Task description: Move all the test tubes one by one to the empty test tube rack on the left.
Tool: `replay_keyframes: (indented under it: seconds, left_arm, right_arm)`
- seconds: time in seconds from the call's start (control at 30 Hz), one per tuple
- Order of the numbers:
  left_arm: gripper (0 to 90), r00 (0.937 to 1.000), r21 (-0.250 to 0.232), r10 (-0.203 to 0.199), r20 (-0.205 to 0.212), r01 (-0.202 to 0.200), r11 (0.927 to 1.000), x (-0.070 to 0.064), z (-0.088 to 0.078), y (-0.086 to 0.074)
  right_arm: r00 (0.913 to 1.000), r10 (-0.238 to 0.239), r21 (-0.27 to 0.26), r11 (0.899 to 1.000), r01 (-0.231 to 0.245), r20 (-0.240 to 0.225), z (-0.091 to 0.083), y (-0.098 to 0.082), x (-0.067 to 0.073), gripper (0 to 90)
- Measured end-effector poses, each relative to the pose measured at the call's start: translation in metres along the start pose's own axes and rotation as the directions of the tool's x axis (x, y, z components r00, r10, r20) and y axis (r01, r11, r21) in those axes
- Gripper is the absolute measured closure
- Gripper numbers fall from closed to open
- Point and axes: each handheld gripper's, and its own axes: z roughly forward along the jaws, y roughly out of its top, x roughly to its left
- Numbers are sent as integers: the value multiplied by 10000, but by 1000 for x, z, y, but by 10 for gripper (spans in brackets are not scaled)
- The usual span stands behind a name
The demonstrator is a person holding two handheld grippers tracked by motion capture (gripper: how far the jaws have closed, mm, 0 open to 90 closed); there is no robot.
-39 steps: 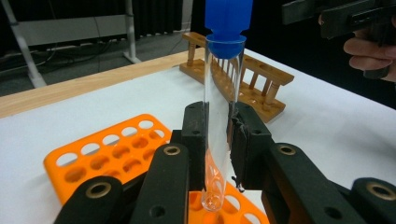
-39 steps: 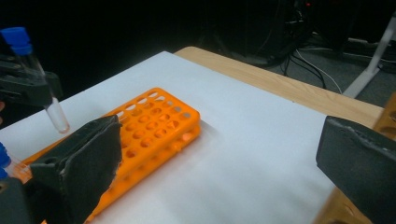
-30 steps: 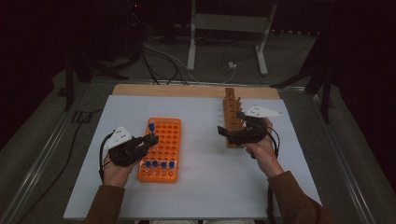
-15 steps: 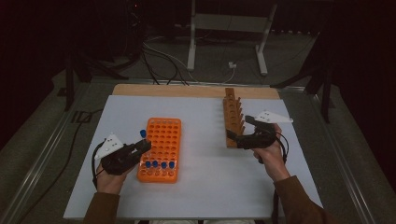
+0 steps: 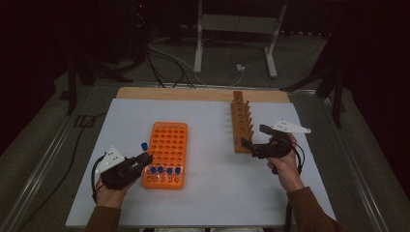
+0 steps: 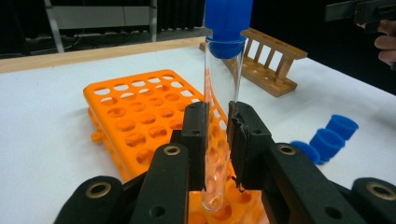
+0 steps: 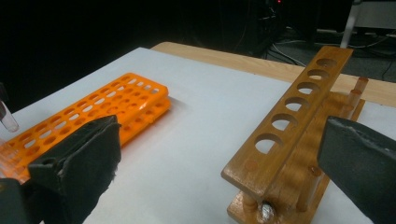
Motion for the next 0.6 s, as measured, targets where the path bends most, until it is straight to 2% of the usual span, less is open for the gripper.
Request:
replay_keyframes:
  seconds: [0.37, 0.6]
  left_arm:
    - [781, 10000, 499, -43, 11, 42, 9987, -1, -4, -15]
    - [782, 9997, 1080, 223, -56, -215, 9939, -5, -5, -23]
  right_arm:
    - [10000, -63, -81, 9999, 63, -3, -5, -1, 1, 0]
    - [10000, -38, -122, 9999, 38, 17, -7, -3, 0, 0]
